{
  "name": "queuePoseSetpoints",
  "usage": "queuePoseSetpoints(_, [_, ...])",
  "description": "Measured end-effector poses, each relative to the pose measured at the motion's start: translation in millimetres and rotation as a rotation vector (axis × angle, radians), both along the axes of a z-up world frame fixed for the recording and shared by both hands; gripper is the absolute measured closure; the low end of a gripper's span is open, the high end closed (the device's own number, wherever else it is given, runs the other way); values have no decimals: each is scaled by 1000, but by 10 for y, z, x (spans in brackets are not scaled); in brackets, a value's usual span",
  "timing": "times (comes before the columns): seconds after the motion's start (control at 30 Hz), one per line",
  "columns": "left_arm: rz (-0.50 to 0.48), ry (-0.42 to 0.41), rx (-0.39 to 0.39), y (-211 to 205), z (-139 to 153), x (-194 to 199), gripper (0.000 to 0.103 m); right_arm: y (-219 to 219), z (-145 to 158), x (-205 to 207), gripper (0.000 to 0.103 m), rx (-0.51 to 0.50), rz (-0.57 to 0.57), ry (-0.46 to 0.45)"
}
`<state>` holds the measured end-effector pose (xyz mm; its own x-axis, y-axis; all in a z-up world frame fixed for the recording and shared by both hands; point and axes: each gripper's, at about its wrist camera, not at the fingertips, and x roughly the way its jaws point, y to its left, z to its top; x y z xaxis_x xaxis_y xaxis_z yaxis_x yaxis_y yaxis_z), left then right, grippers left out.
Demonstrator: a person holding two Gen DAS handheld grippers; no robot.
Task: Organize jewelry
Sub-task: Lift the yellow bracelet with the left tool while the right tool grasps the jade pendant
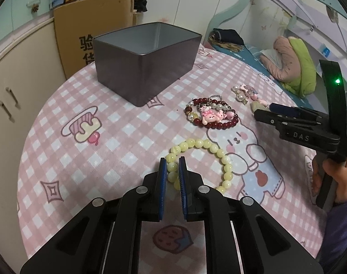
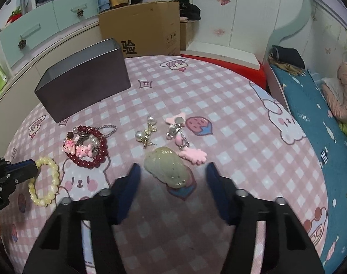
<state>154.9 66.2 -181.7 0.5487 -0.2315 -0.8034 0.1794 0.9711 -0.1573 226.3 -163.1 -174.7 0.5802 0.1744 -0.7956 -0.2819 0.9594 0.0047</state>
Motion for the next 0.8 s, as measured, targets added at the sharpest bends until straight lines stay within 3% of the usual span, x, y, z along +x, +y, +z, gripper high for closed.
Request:
queuePoseSetpoints(0.2, [-18,-24,64,-103,7,14,93,42,14,-9,67,-3,39,-7])
queuePoseSetpoints(0.23, [-18,-26,62,-106,6,19,93,49,18,-21,77,-1,47,-6])
queuePoseSetpoints(0.5, [-69,-30,-17,-106,57,-12,93,94,77,-189,79,42,76,1])
queuePoseSetpoints(0.8, [-124,-102,-103,-128,473,5,93,105,390,-301,81,80,88,-52])
